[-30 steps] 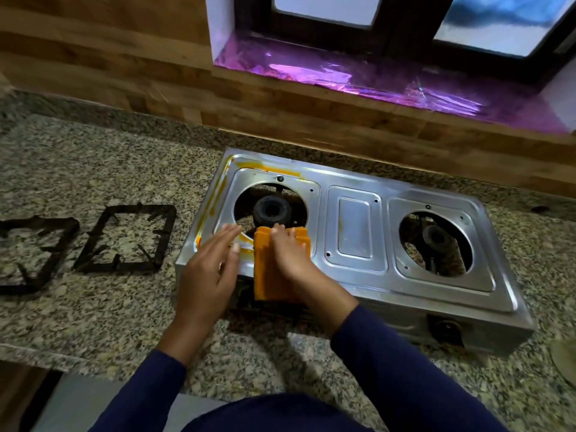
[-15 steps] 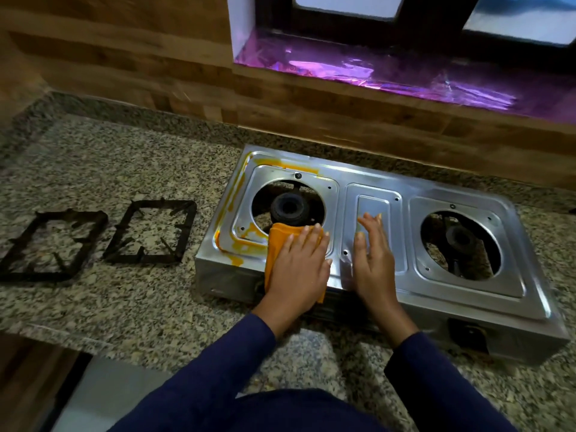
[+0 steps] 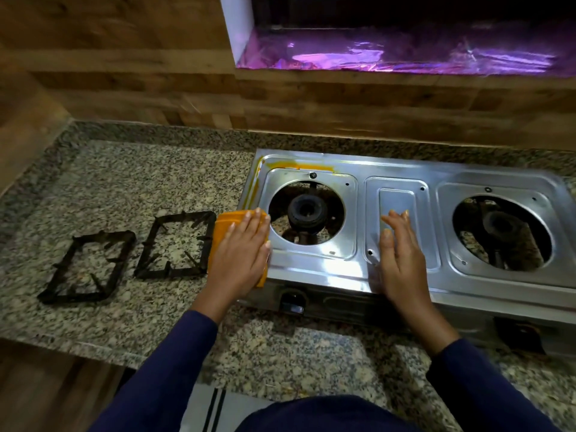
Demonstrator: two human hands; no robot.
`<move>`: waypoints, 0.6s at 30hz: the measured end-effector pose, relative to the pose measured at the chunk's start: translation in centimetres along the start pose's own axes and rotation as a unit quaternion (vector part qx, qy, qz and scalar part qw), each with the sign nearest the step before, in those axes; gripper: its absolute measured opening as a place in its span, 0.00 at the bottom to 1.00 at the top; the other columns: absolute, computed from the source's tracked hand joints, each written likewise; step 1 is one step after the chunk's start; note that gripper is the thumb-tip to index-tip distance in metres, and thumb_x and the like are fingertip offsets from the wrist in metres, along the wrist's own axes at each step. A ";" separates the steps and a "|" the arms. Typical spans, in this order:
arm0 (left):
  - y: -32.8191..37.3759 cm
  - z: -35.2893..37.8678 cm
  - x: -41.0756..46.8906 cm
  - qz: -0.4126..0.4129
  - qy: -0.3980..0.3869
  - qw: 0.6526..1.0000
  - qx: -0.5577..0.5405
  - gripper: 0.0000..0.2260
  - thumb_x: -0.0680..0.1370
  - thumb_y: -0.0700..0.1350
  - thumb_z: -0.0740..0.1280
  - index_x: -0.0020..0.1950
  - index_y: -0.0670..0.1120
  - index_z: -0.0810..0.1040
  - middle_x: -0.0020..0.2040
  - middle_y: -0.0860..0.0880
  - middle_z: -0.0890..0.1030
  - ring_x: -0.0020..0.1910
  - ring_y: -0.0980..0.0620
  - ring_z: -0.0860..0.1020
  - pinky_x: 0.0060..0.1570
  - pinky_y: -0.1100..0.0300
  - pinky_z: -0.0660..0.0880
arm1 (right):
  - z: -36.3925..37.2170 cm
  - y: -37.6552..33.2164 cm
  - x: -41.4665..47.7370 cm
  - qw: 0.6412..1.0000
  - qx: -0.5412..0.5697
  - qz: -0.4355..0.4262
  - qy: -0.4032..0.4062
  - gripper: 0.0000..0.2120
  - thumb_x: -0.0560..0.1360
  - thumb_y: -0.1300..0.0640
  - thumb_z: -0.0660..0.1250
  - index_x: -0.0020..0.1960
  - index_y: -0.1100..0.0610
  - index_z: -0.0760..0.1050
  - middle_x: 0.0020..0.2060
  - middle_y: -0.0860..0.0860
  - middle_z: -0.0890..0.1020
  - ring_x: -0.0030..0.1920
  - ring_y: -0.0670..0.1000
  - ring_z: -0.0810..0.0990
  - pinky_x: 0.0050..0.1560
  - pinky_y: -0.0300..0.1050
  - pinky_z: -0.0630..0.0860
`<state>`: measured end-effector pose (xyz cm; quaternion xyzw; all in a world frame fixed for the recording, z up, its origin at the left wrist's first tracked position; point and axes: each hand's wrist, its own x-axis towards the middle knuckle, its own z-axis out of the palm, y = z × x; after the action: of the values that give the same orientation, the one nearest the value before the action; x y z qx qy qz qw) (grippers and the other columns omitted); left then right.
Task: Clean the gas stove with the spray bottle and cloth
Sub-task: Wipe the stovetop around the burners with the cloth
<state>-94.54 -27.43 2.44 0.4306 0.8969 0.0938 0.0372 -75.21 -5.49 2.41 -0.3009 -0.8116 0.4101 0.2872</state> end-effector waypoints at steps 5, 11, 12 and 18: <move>-0.8 -0.4 5.6 -0.004 -0.012 1.000 0.020 0.30 0.81 0.59 0.40 0.81 0.48 0.50 0.81 0.49 0.50 0.80 0.53 0.47 0.77 0.51 0.48 | 0.1 0.1 0.0 1.000 -0.008 -0.009 -0.007 0.20 0.82 0.49 0.54 0.68 0.57 0.72 0.74 0.53 0.68 0.77 0.45 0.55 0.69 0.24 0.51; 0.0 -0.1 5.2 -0.012 -0.012 1.000 0.011 0.27 0.84 0.55 0.45 0.81 0.47 0.46 0.81 0.50 0.46 0.79 0.53 0.43 0.78 0.52 0.44 | -0.1 0.2 -0.1 1.000 0.007 0.000 -0.005 0.20 0.82 0.49 0.53 0.68 0.57 0.73 0.73 0.53 0.69 0.78 0.45 0.56 0.69 0.24 0.51; 0.1 0.1 4.1 -0.012 -0.016 1.000 0.007 0.27 0.84 0.56 0.44 0.81 0.47 0.45 0.81 0.50 0.45 0.79 0.53 0.42 0.78 0.51 0.44 | -0.1 0.2 -0.1 1.000 0.011 0.003 -0.002 0.20 0.82 0.49 0.53 0.68 0.57 0.73 0.73 0.52 0.69 0.78 0.45 0.56 0.69 0.24 0.51; 0.0 0.5 0.9 0.013 -0.034 0.999 0.014 0.30 0.80 0.60 0.37 0.80 0.50 0.42 0.79 0.54 0.40 0.78 0.56 0.38 0.77 0.56 0.40 | 0.0 0.0 0.0 1.000 0.017 0.008 -0.003 0.20 0.82 0.49 0.53 0.68 0.56 0.72 0.73 0.50 0.69 0.78 0.44 0.56 0.69 0.24 0.52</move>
<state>-95.03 -26.67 1.97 0.4455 0.8908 0.0670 0.0600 -75.15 -5.48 2.41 -0.3010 -0.8030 0.4271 0.2867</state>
